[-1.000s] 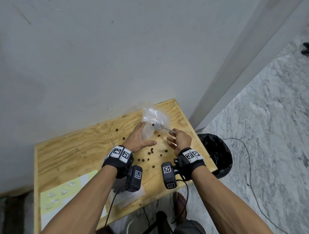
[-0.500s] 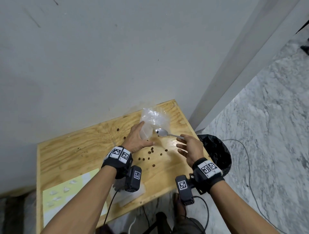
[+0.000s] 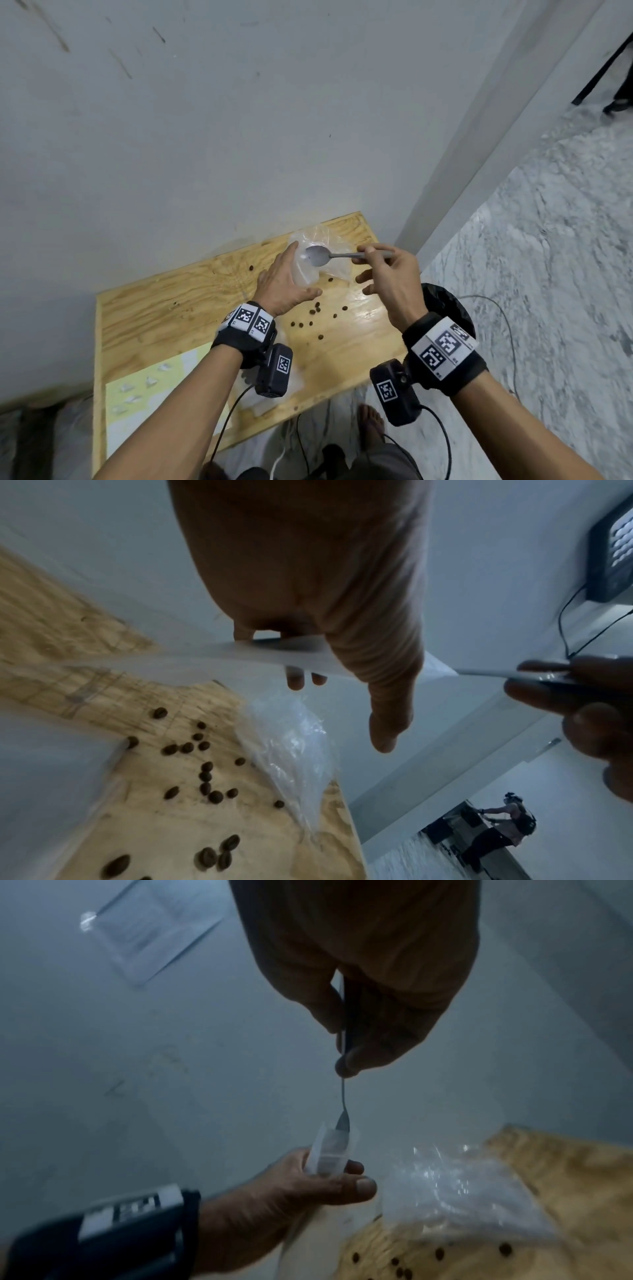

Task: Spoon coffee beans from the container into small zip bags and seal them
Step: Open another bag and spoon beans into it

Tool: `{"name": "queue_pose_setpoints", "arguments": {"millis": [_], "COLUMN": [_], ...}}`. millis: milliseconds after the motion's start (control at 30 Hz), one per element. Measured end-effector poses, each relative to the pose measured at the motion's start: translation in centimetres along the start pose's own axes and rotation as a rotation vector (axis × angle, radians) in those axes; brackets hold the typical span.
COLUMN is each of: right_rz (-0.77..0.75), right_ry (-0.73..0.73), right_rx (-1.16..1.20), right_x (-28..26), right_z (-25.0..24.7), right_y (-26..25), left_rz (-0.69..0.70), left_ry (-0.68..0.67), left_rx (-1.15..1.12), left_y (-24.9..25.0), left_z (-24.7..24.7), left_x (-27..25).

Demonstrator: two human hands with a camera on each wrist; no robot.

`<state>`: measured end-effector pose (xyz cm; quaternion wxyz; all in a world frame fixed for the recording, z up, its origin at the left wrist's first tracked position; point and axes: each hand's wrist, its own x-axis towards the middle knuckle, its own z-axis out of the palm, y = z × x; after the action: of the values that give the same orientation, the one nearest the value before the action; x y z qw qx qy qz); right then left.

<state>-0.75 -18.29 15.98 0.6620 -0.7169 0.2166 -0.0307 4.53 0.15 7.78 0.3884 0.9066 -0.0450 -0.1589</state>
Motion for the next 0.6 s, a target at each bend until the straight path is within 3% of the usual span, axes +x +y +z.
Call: {"name": "queue_pose_setpoints", "arguments": {"millis": [133,233,333,467,600], "right_rz": [-0.232,-0.247,-0.136,0.148,0.387], "right_ry": [-0.077,0.002,0.094,0.264,0.352], "right_rx": [-0.211,-0.061,0.158,0.294,0.347], "right_x": [-1.3,-1.2,0.3,3.2,4.8], "right_z": [0.9,-0.1,-2.2,-4.2,-4.2], "right_y": [-0.6,-0.8,0.4,5.4,11.1], "left_rz": [0.035,0.031,0.004,-0.06,-0.064], "left_ry": [0.034,0.084,0.135,0.152,0.102], "left_rx": [-0.049,-0.226,-0.499,-0.978,-1.148], "left_y": [0.4,-0.1,-0.3,-0.7,-0.9], "left_z": [-0.7,-1.7,-3.1,-4.8,-5.4], "left_x": [-0.3,-0.5,-1.3,-2.5,-4.1]}}
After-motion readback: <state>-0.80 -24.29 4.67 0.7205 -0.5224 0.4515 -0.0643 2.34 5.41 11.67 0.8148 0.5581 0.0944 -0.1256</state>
